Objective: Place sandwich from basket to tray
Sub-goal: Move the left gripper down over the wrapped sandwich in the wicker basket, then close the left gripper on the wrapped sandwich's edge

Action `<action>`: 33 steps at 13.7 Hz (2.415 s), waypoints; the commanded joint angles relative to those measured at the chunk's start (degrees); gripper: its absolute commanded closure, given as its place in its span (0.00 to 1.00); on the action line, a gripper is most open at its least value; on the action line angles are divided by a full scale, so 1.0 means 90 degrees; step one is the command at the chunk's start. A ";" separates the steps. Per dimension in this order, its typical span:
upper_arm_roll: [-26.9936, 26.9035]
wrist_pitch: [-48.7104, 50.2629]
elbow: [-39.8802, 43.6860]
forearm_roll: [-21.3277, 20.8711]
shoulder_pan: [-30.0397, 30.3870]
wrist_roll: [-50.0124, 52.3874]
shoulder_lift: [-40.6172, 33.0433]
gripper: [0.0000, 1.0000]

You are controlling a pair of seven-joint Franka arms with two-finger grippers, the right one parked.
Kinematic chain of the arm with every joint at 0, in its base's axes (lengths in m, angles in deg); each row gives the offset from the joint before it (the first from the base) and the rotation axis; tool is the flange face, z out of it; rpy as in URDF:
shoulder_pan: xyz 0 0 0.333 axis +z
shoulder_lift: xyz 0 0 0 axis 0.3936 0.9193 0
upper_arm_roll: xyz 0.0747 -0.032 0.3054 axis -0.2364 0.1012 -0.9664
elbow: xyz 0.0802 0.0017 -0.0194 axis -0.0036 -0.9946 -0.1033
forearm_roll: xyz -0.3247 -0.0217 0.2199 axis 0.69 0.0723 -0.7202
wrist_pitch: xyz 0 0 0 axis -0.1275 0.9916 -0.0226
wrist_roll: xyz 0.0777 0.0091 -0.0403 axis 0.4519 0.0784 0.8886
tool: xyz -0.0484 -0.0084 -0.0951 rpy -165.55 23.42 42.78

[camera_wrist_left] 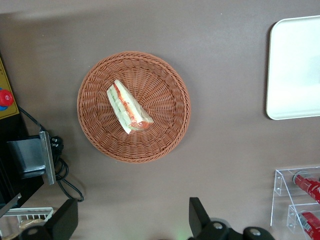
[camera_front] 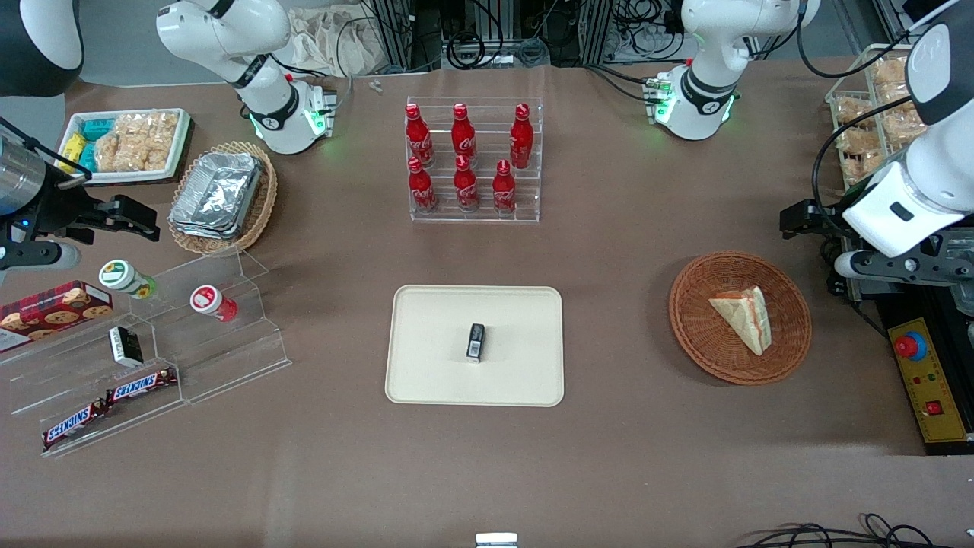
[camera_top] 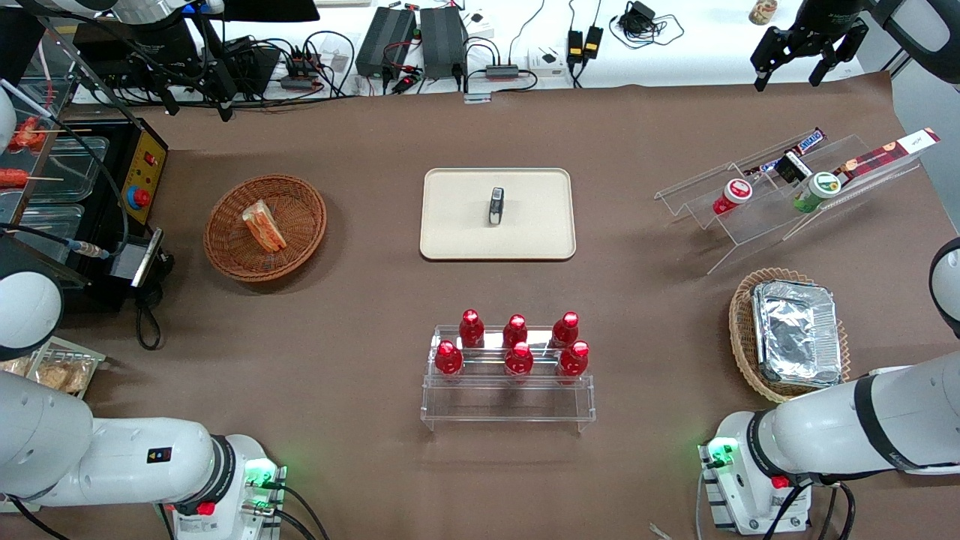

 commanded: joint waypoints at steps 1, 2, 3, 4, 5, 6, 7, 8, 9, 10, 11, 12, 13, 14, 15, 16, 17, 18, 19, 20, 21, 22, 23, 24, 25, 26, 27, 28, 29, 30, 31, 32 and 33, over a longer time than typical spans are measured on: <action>-0.0001 0.0200 0.0176 -0.0047 0.0023 -0.0079 0.0095 0.00; -0.0001 0.0220 0.0195 -0.0047 0.0023 -0.0069 0.0124 0.00; -0.0021 0.0259 0.0186 -0.0037 0.0023 -0.0020 0.0134 0.00; -0.0030 0.0278 0.0128 -0.0057 0.0023 0.0067 0.0143 0.00; -0.0031 0.0279 0.0059 -0.0057 0.0032 0.0339 0.0230 0.00; -0.0040 0.0279 -0.0038 -0.0066 0.0033 0.0757 0.0289 0.00; -0.0060 0.0192 -0.0252 -0.0066 0.0033 0.1148 0.0309 0.00; -0.0070 0.0017 -0.0534 -0.0124 0.0081 0.1490 0.0309 0.00; -0.0070 -0.0497 -0.1011 -0.0386 0.0130 0.1648 0.0222 0.00; -0.0089 -0.1121 -0.1567 -0.0398 0.0198 0.1776 0.0057 0.00; -0.0089 -0.1737 -0.2104 -0.0408 0.0353 0.1951 -0.0031 0.00; -0.0099 -0.2439 -0.2593 -0.0408 0.0413 0.2088 -0.0100 0.00; -0.0099 -0.3210 -0.3100 -0.0408 0.0500 0.2341 -0.0110 0.00; -0.0099 -0.4030 -0.3637 -0.0428 0.0598 0.2720 -0.0110 0.00; -0.0099 -0.4879 -0.4174 -0.0437 0.0647 0.3130 -0.0101 0.00; -0.0099 -0.5438 -0.4460 -0.0438 0.0706 0.3424 -0.0033 0.00; -0.0099 -0.5599 -0.4540 -0.0447 0.0706 0.3543 0.0074 0.00; -0.0099 -0.5610 -0.4551 -0.0447 0.0716 0.3554 0.0104 0.00; -0.0099 -0.5620 -0.4551 -0.0447 0.0716 0.3574 0.0172 0.00; -0.0109 -0.5687 -0.4551 -0.0447 0.0716 0.3651 0.0231 0.00; -0.0099 -0.5756 -0.4551 -0.0447 0.0716 0.3778 0.0318 0.00; -0.0099 -0.5815 -0.4560 -0.0457 0.0716 0.3827 0.0387 0.00; -0.0109 -0.5844 -0.4570 -0.0457 0.0716 0.3828 0.0436 0.00; -0.0099 -0.5931 -0.4570 -0.0457 0.0716 0.3837 0.0533 0.00; -0.0099 -0.6000 -0.4561 -0.0457 0.0716 0.3886 0.0640 0.00; -0.0109 -0.6078 -0.4570 -0.0457 0.0716 0.3886 0.0729 0.00; -0.0099 -0.6146 -0.4570 -0.0457 0.0716 0.3906 0.0807 0.00; -0.0109 -0.6186 -0.4570 -0.0457 0.0716 0.3915 0.0885 0.00; -0.0099 -0.6273 -0.4570 -0.0457 0.0716 0.3925 0.0973 0.00; -0.0099 -0.6313 -0.4561 -0.0457 0.0716 0.3925 0.1041 0.00; -0.0099 -0.6313 -0.4560 -0.0457 0.0716 0.3925 0.1052 0.00; -0.0099 -0.6294 -0.4541 -0.0457 0.0716 0.3935 0.1042 0.00; -0.0099 -0.6236 -0.4512 -0.0447 0.0716 0.3935 0.1023 0.00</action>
